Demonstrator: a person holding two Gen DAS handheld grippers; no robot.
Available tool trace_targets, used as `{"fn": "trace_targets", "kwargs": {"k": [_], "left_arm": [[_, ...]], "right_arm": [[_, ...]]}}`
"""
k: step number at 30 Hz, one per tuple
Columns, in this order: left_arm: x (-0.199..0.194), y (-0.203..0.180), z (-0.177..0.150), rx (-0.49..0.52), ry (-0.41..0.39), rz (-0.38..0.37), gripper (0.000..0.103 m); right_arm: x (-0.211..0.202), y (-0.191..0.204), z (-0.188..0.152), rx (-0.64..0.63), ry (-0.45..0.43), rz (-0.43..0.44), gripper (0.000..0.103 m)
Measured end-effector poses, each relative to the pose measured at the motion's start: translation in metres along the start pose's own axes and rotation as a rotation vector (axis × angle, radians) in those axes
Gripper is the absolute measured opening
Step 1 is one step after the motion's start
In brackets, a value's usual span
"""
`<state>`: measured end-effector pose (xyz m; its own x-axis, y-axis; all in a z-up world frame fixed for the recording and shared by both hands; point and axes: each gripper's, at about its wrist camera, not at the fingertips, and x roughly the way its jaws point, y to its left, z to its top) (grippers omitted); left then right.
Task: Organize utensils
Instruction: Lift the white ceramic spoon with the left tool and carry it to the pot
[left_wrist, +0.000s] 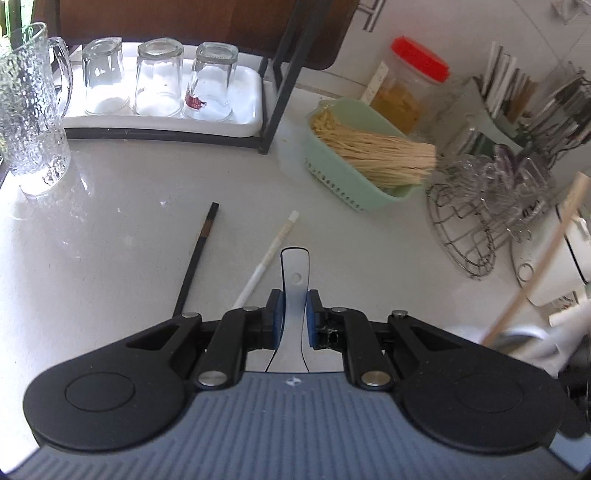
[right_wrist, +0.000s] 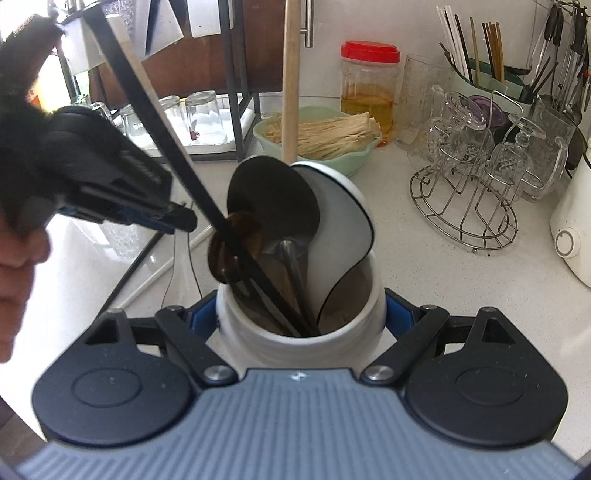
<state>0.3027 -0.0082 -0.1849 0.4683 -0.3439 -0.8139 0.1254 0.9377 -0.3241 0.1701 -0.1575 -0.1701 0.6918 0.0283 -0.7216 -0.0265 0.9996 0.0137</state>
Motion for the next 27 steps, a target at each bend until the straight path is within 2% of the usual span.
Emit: {"fn": "trace_targets", "kwargs": {"k": [7,9,15,27], "left_arm": [[-0.025,-0.009,-0.009,0.029,-0.017,-0.008,0.013],[-0.029,-0.014,-0.009,0.036,-0.028,-0.006,0.006],[-0.044,-0.026,-0.021,0.052,-0.054,0.012,0.005],[-0.07,-0.028,-0.04,-0.019,-0.116,0.075,0.004]], "right_arm": [[0.0,0.0,0.0,-0.008,-0.001,0.003,0.091],[-0.001,-0.001,-0.001,-0.015,-0.005,0.01,0.091],[0.002,-0.003,0.002,-0.066,0.0,0.053,0.091],[0.002,-0.009,-0.001,-0.114,-0.034,0.114,0.091]]}}
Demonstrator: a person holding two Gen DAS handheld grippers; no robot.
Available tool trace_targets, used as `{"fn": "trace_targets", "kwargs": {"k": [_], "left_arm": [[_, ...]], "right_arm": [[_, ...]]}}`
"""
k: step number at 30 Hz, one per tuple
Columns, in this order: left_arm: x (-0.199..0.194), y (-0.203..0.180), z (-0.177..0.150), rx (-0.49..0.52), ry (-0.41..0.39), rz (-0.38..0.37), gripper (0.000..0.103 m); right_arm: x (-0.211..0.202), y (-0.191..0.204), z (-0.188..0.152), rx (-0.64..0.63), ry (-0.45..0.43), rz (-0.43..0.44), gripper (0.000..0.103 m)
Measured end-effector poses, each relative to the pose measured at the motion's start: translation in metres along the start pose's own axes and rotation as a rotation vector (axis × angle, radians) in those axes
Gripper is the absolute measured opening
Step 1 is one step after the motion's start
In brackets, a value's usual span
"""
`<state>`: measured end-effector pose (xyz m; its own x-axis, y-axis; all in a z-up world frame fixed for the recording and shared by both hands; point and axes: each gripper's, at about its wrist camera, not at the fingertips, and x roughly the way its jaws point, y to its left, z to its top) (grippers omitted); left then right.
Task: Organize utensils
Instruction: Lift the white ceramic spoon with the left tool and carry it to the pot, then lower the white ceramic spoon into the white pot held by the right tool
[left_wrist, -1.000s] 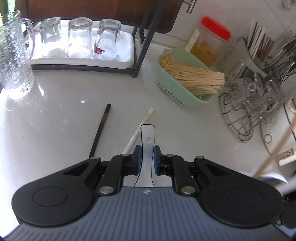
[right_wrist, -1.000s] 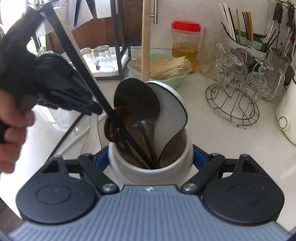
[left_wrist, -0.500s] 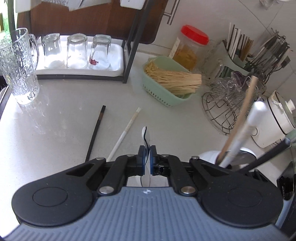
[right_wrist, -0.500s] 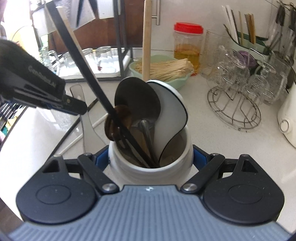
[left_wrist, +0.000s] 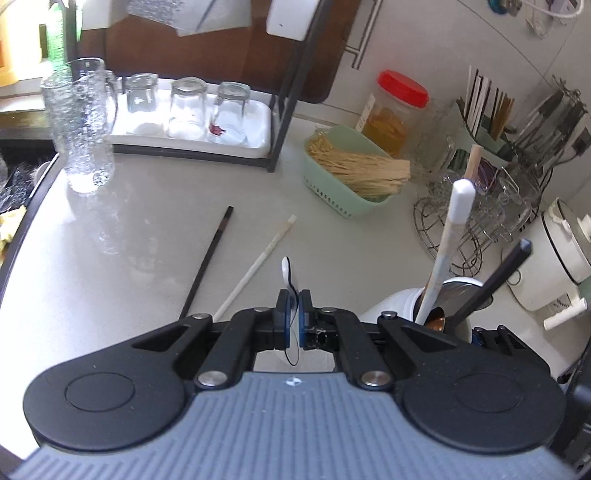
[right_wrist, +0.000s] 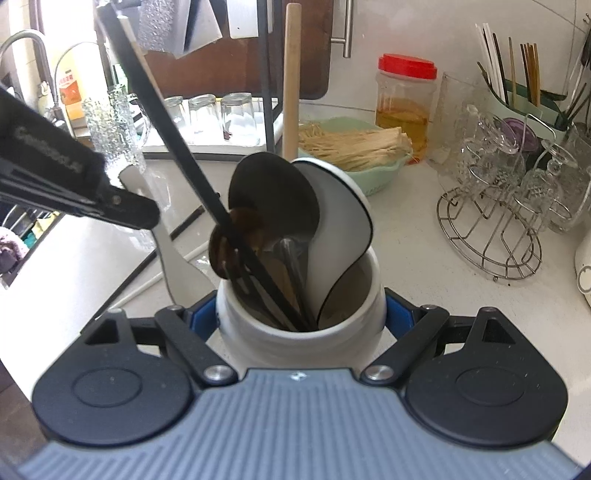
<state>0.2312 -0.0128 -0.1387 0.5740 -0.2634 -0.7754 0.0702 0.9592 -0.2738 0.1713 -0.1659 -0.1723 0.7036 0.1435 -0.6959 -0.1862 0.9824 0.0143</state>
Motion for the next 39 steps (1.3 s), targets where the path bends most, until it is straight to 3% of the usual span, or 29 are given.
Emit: {"fn": "trace_targets", "kwargs": {"k": [14,29,39], "left_arm": [[-0.053,-0.019,-0.001,0.014,-0.074,0.022,0.004],[-0.132,-0.045,0.037,0.016,-0.089,-0.041,0.004],[-0.172,-0.086,0.058,0.085,-0.126,-0.071,0.004]], "right_arm": [[0.001,0.0,0.001,-0.022,-0.003,0.015,0.091],[0.002,0.001,0.004,-0.008,0.022,0.008,0.091],[-0.001,0.001,-0.003,-0.014,-0.023,0.023,0.091]]}}
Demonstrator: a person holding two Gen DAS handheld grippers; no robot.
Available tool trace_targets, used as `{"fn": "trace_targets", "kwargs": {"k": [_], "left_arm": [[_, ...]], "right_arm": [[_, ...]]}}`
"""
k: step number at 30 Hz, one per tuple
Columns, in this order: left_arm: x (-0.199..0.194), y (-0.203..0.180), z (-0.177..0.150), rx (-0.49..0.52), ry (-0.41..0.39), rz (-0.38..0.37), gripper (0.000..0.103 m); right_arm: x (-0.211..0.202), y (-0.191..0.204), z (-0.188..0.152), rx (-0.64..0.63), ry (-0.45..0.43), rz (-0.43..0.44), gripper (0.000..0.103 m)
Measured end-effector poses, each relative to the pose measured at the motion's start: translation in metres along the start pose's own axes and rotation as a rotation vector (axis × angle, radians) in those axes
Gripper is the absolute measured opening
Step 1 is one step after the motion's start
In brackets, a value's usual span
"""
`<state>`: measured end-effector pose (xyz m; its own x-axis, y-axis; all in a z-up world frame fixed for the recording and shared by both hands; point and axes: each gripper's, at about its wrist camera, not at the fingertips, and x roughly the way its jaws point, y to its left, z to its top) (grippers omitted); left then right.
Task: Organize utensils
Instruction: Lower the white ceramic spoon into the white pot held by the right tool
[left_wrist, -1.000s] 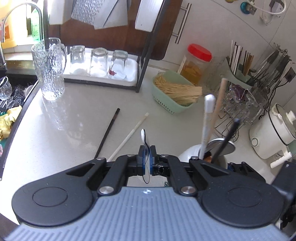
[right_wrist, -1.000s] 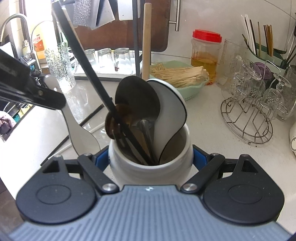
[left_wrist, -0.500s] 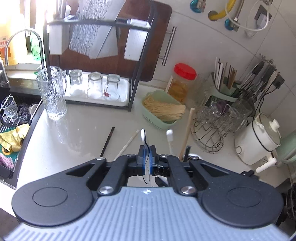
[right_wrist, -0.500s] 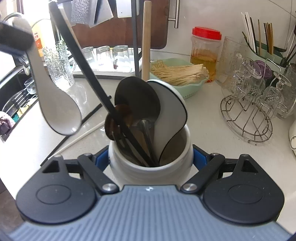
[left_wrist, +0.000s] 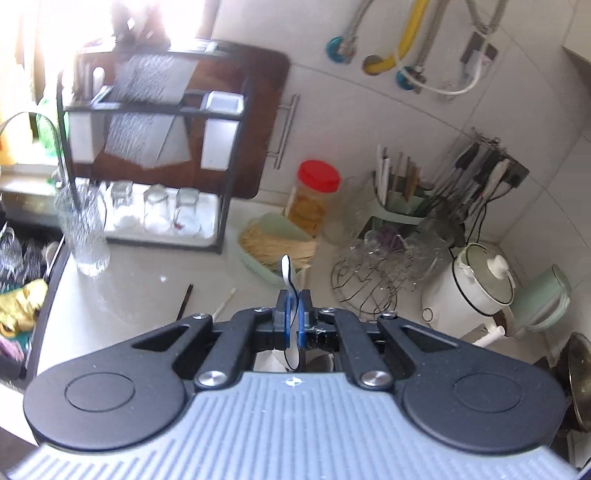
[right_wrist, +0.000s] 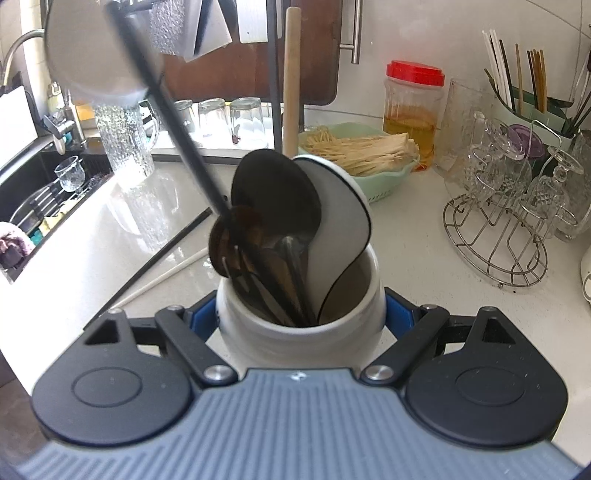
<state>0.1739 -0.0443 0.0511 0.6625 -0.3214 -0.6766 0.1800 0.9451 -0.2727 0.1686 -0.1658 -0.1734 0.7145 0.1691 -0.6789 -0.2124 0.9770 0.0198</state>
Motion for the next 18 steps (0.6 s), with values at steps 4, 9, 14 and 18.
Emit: {"fn": "trace_targets", "kwargs": {"k": [4,9,14,18], "left_arm": [[-0.007,-0.009,0.007,0.016,-0.017,0.011,0.004],[-0.007,-0.019,0.008,0.039,-0.023,0.008,0.004],[0.012,-0.03,0.0,0.065,0.019,-0.01,0.004],[0.033,-0.037,-0.009,0.094,0.05,-0.022,0.004]], "right_arm": [[-0.001,-0.001,0.001,0.005,0.002,0.013,0.091],[-0.001,-0.011,0.002,0.063,0.009,0.074,0.098],[-0.003,-0.016,-0.002,0.076,0.008,0.1,0.098],[-0.015,-0.02,-0.005,0.062,-0.035,0.104,0.098]]}}
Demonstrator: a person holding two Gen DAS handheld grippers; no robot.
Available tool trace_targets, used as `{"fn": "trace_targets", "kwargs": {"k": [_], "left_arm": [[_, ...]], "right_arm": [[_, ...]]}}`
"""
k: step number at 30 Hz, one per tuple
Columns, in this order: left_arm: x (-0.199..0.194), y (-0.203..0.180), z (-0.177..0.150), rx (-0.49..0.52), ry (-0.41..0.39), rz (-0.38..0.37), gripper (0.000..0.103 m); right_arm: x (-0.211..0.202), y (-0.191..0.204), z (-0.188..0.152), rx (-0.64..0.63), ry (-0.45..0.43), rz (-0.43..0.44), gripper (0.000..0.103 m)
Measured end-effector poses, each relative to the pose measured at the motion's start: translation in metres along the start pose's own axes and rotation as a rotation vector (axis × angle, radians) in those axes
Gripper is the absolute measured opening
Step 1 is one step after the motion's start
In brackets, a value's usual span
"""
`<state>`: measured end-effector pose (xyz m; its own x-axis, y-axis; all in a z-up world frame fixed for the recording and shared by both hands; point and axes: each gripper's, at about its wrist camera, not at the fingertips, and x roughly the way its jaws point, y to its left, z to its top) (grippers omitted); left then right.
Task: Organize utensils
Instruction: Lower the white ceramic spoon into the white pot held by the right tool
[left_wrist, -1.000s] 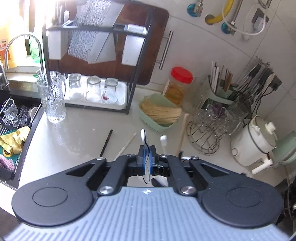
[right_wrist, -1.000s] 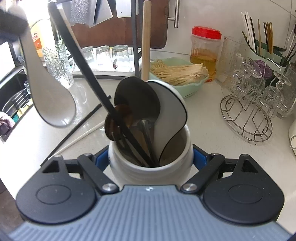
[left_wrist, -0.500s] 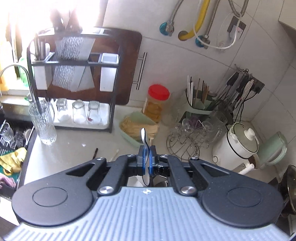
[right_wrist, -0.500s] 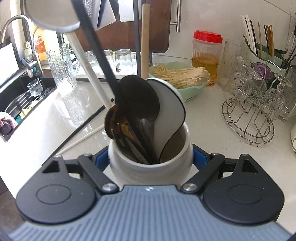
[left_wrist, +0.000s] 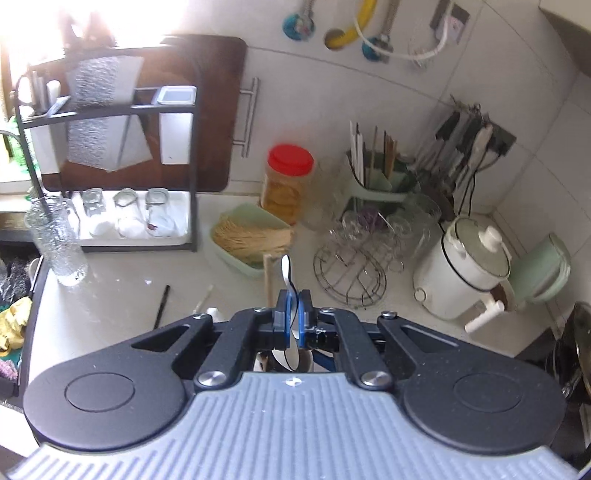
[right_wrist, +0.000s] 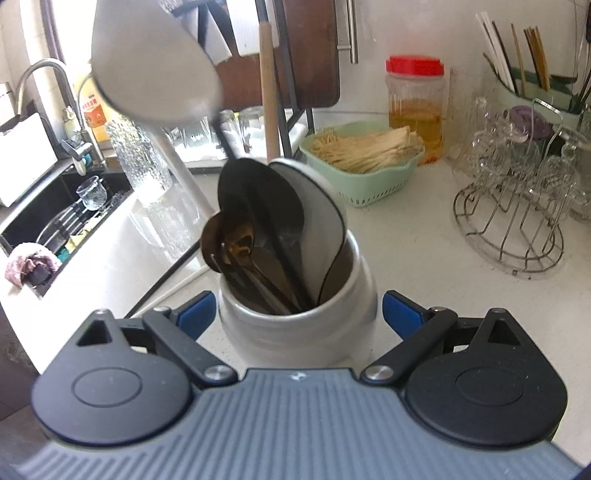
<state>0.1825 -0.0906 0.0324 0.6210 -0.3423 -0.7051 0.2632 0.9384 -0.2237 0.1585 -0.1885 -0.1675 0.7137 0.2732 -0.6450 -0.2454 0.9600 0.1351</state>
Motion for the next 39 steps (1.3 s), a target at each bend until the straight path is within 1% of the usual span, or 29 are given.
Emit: {"fn": "trace_targets", "kwargs": {"k": [4,5,6,9,12,17,24,31,39], "left_arm": [[0.02,-0.009,-0.009,0.053,0.021,0.008,0.004],[0.024,-0.012,-0.012,0.064,0.027,0.012,0.004],[0.029,-0.013,-0.015,0.074,0.034,0.01,0.004],[0.041,-0.017,-0.02,0.093,0.046,0.009,0.004],[0.05,-0.02,-0.026,0.131,0.047,0.031,0.004],[0.064,-0.023,-0.033,0.164,0.054,0.052,0.004],[0.081,-0.024,-0.038,0.164,0.083,0.054,0.004],[0.097,-0.022,-0.038,0.131,0.157,0.031,0.004],[0.109,-0.023,-0.036,0.114,0.225,0.025,0.004]], "right_arm": [[-0.007,-0.002,-0.002,-0.014,-0.019,0.01,0.096],[-0.008,-0.002,-0.002,-0.012,-0.02,0.023,0.09],[-0.008,-0.003,-0.001,-0.009,-0.021,0.03,0.088],[-0.01,0.0,-0.002,-0.011,-0.027,0.018,0.088],[-0.01,0.001,-0.002,-0.003,-0.025,0.013,0.088],[-0.01,0.001,-0.003,-0.001,-0.027,0.014,0.088],[-0.011,0.001,-0.004,-0.001,-0.032,0.014,0.088],[-0.011,0.0,-0.004,-0.005,-0.036,0.018,0.088],[-0.011,0.0,-0.004,-0.008,-0.03,0.022,0.088]]}}
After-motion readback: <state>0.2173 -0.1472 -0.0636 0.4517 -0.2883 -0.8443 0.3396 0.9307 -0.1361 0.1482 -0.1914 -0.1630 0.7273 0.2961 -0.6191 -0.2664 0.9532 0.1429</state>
